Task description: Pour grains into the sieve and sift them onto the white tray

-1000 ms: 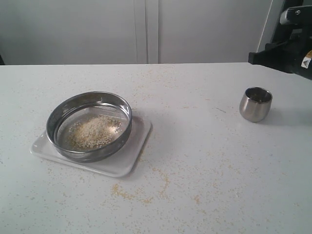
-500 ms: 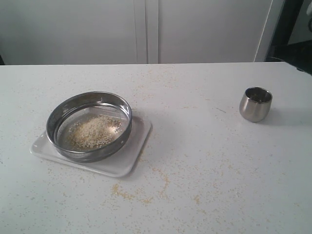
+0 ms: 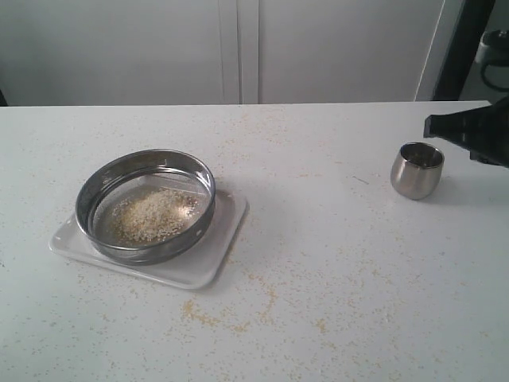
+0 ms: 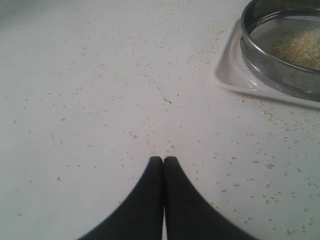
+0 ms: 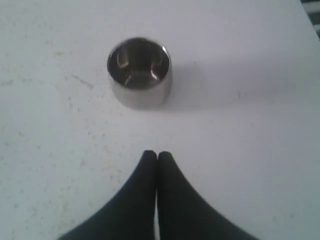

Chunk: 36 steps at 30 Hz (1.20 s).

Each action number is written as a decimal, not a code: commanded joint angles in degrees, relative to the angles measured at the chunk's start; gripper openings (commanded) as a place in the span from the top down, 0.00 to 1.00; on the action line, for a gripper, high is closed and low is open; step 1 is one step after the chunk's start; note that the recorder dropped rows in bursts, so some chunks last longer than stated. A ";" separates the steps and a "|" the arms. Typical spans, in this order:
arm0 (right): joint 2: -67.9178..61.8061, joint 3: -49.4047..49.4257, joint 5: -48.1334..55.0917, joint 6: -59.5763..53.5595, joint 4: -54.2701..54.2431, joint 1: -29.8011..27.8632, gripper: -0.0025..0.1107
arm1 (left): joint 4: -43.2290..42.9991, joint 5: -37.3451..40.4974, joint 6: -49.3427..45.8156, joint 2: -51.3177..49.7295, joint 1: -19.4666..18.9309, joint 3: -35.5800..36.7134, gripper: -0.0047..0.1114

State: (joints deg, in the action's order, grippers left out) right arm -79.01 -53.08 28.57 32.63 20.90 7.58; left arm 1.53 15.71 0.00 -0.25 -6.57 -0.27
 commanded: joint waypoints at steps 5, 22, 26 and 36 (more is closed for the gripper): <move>1.45 -0.23 13.16 -25.24 -23.48 2.16 0.98 | -0.12 -0.06 0.00 0.25 -0.10 0.27 0.96; 11.99 1.07 21.99 -42.32 -34.68 2.03 0.98 | -0.12 -0.27 0.00 0.25 -0.10 0.27 0.96; 17.49 4.19 19.17 -36.53 -28.45 2.03 0.98 | -0.12 -0.27 0.00 0.25 -0.10 0.27 0.96; 21.87 9.40 17.46 -36.43 -28.06 2.03 0.98 | -0.12 -0.27 0.00 0.25 -0.10 0.27 0.96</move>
